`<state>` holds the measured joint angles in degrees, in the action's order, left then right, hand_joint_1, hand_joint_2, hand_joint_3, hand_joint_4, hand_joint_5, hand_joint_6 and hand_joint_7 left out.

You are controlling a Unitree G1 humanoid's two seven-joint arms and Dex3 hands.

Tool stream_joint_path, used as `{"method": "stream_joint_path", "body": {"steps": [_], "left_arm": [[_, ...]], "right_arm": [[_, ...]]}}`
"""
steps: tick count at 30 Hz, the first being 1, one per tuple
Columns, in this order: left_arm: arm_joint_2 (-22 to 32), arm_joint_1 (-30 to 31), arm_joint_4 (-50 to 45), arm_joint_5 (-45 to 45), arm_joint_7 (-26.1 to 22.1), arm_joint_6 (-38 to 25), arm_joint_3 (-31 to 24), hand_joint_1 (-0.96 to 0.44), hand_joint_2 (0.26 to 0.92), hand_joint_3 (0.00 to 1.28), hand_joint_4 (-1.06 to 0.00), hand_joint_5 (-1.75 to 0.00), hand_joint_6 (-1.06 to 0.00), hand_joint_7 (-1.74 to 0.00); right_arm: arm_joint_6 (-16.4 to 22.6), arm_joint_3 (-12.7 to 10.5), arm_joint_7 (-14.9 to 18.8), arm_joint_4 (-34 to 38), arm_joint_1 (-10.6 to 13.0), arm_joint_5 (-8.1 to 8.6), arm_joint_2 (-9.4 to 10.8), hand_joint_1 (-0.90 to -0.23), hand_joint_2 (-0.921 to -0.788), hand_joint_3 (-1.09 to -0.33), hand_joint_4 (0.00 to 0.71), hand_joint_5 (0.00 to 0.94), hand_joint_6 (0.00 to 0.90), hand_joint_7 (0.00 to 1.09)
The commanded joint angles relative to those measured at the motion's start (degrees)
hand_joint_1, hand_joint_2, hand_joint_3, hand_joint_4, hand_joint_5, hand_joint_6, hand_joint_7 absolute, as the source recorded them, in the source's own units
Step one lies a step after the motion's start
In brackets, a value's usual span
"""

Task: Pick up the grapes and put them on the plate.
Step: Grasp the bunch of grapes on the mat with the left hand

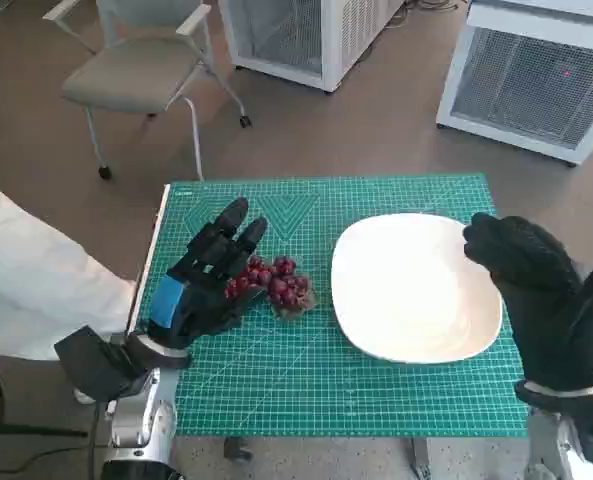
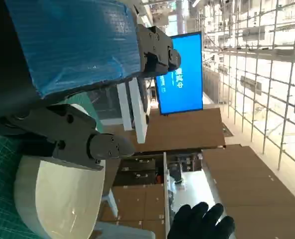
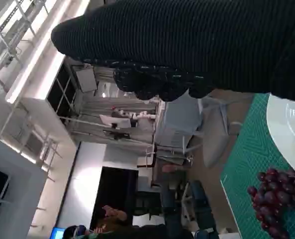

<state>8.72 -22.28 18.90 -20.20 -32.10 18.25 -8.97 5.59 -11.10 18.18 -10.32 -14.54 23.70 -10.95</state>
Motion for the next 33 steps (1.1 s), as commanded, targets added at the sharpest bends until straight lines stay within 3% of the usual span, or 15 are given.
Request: {"method": "stream_joint_path", "body": {"steps": [1, 33], "left_arm": [[0.2, 0.8, -1.8, -0.3, 0.1, -0.6, 0.0, -0.13, 0.921, 0.23, -0.21, 0.0, -0.29, 0.0], [0.4, 0.4, -1.7, -0.4, -0.6, -1.3, 0.2, -0.14, 0.921, 0.23, -0.21, 0.0, -0.29, 0.0]], "right_arm": [[-0.9, 0.1, -0.3, 0.3, 1.2, -0.05, 0.3, -0.337, -0.921, -0.609, 0.424, 0.847, 0.226, 1.01], [-0.8, -0.2, -0.3, 0.0, 1.3, -0.03, 0.2, -0.337, -0.921, -0.608, 0.424, 0.849, 0.232, 1.01]]}}
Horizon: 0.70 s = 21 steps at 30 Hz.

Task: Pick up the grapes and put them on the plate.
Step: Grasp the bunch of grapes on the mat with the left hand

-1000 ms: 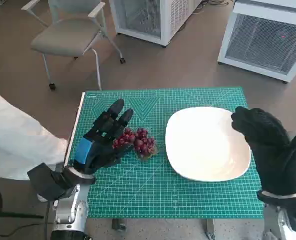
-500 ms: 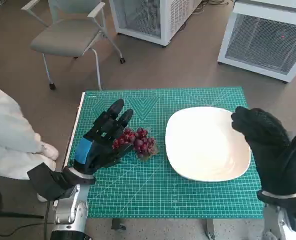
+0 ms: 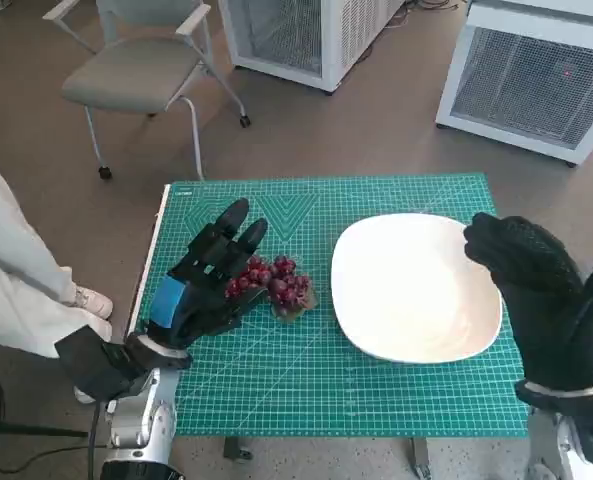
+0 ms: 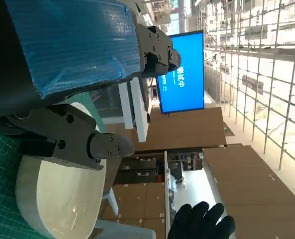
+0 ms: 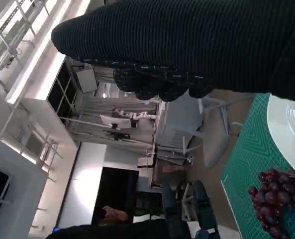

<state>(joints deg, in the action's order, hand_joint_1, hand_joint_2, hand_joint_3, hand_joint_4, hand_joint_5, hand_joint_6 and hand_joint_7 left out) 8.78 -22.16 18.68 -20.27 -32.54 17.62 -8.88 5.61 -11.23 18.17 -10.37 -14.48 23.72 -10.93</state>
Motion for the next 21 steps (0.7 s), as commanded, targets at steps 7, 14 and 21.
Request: {"method": "stream_joint_path", "body": {"steps": [7, 14, 21], "left_arm": [[0.5, 0.2, -1.5, -0.4, -0.4, -0.9, 0.1, -0.14, 0.921, 0.23, -0.21, 0.0, -0.29, 0.0], [2.1, -0.1, -1.6, 3.2, 0.2, 1.0, 1.0, -0.15, 0.921, 0.2, -0.2, 0.0, -0.28, 0.0], [13.2, 0.5, -8.2, 25.6, 5.6, 1.5, 5.5, -0.28, 0.897, 0.07, -0.05, 0.0, -0.13, 0.0]], "right_arm": [[-0.9, -0.1, -0.2, -0.1, 1.3, -0.13, 0.0, -0.335, -0.921, -0.608, 0.426, 0.848, 0.234, 1.01], [-0.7, -0.3, 0.1, 0.4, 1.1, -0.13, -0.2, -0.334, -0.921, -0.609, 0.426, 0.847, 0.235, 1.01], [-0.9, -0.5, 0.2, 0.4, 1.1, 0.05, -0.4, -0.335, -0.921, -0.612, 0.426, 0.848, 0.235, 1.01]]}}
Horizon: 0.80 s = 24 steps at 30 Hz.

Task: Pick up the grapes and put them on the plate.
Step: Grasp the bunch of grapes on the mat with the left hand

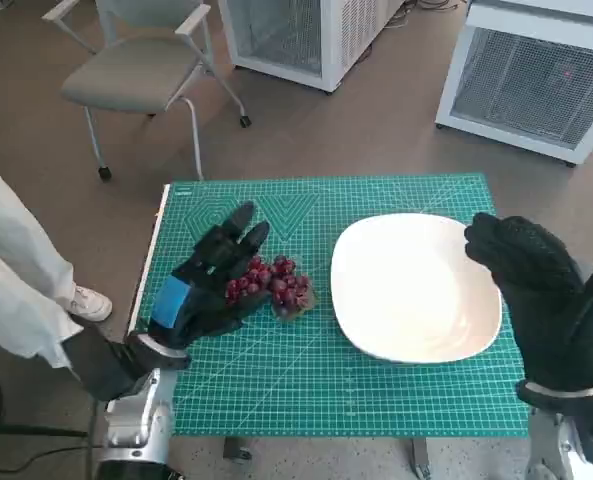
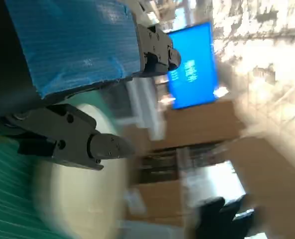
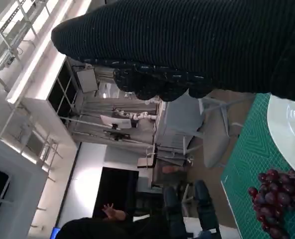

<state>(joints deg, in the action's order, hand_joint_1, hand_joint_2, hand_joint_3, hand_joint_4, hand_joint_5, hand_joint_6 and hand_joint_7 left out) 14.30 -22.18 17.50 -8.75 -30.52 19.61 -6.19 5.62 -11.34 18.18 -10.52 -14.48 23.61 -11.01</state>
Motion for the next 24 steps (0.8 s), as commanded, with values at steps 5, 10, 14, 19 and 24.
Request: {"method": "stream_joint_path", "body": {"steps": [5, 10, 14, 19, 24], "left_arm": [[12.3, 2.8, -19.9, 32.9, 6.6, -12.3, 6.1, -0.33, 0.812, 0.01, -0.01, 0.0, -0.03, 0.0], [11.2, 4.1, -26.7, 39.1, 6.8, -20.0, 7.2, -0.28, 0.751, 0.0, 0.0, 0.0, -0.03, -0.01], [10.5, 4.6, -28.4, 39.7, 7.3, -20.9, 8.0, -0.25, 0.734, 0.0, 0.0, 0.0, -0.05, -0.02], [10.4, 4.4, -29.8, 42.3, 7.7, -24.0, 10.2, -0.23, 0.73, 0.0, 0.0, 0.0, -0.07, -0.02], [10.0, 3.2, -29.7, 45.1, 8.2, -27.0, 12.4, -0.22, 0.731, 0.0, 0.0, 0.0, -0.09, -0.02]], "right_arm": [[-1.0, -0.5, 0.2, 0.2, 1.2, 0.24, -0.5, -0.336, -0.921, -0.614, 0.426, 0.849, 0.235, 1.01], [-0.8, -0.6, 0.2, 0.2, 1.3, 0.25, -0.5, -0.336, -0.921, -0.614, 0.426, 0.85, 0.236, 1.01], [-0.6, -0.6, 0.3, 0.5, 1.3, 0.19, -0.5, -0.336, -0.921, -0.615, 0.426, 0.851, 0.236, 1.01], [-0.6, -0.6, 0.5, 0.7, 1.2, 0.27, -0.4, -0.336, -0.921, -0.615, 0.422, 0.852, 0.235, 1.01], [-0.8, -0.6, 0.5, 0.5, 1.2, 0.29, -0.3, -0.336, -0.921, -0.616, 0.421, 0.853, 0.235, 1.01]]}}
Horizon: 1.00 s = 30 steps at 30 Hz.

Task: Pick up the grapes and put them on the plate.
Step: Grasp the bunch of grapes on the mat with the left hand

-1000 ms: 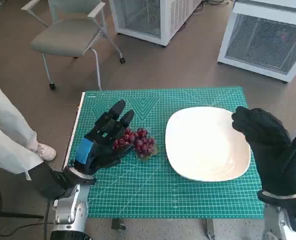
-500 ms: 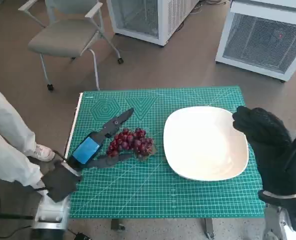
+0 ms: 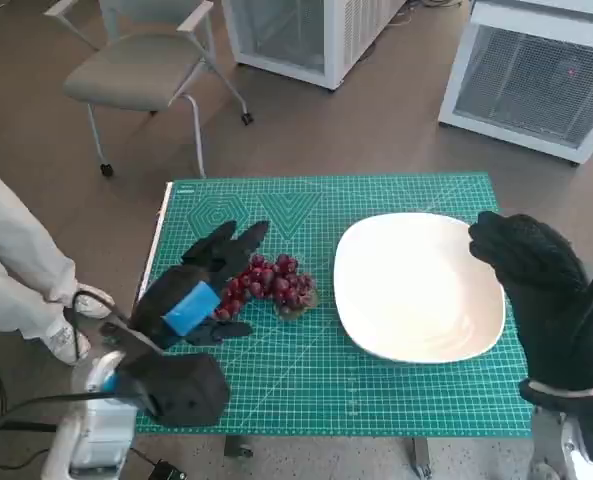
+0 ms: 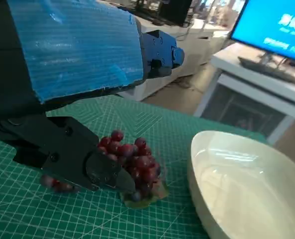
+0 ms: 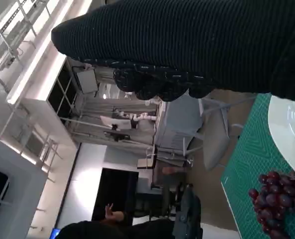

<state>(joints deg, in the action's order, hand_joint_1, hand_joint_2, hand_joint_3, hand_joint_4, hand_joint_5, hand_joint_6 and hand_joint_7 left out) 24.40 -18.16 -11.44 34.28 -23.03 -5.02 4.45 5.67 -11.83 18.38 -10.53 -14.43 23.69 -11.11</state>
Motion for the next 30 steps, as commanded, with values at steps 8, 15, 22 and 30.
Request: {"method": "stream_joint_path", "body": {"steps": [8, 15, 22, 30], "left_arm": [[-0.8, -4.9, 2.8, 5.2, 1.0, -6.0, 5.6, -0.19, 0.734, 0.0, 0.0, 0.0, -0.12, -0.03], [-2.1, -11.1, 11.2, 8.4, 1.9, -8.2, 10.4, -0.12, 0.737, 0.0, 0.0, 0.0, -0.16, -0.02], [-4.0, -18.2, 23.0, 11.8, 4.1, -9.9, 15.0, -0.1, 0.739, 0.0, -0.01, 0.0, -0.18, -0.02], [-7.0, -25.9, 37.5, 14.2, 7.7, -10.7, 19.5, -0.07, 0.746, 0.0, -0.02, -0.01, -0.19, -0.01]], "right_arm": [[-0.8, -0.2, 0.2, 0.5, 1.2, 0.01, -0.2, -0.336, -0.921, -0.616, 0.42, 0.857, 0.232, 1.01], [-0.5, -0.2, 0.2, 0.6, 1.3, -0.32, -0.2, -0.336, -0.921, -0.617, 0.419, 0.859, 0.23, 1.0], [-0.5, -0.2, 0.2, 0.8, 1.4, -0.54, -0.2, -0.335, -0.921, -0.618, 0.417, 0.862, 0.23, 1.0], [-0.4, -0.3, 0.1, 0.9, 1.3, -0.78, -0.3, -0.333, -0.921, -0.619, 0.415, 0.864, 0.229, 1.0]]}}
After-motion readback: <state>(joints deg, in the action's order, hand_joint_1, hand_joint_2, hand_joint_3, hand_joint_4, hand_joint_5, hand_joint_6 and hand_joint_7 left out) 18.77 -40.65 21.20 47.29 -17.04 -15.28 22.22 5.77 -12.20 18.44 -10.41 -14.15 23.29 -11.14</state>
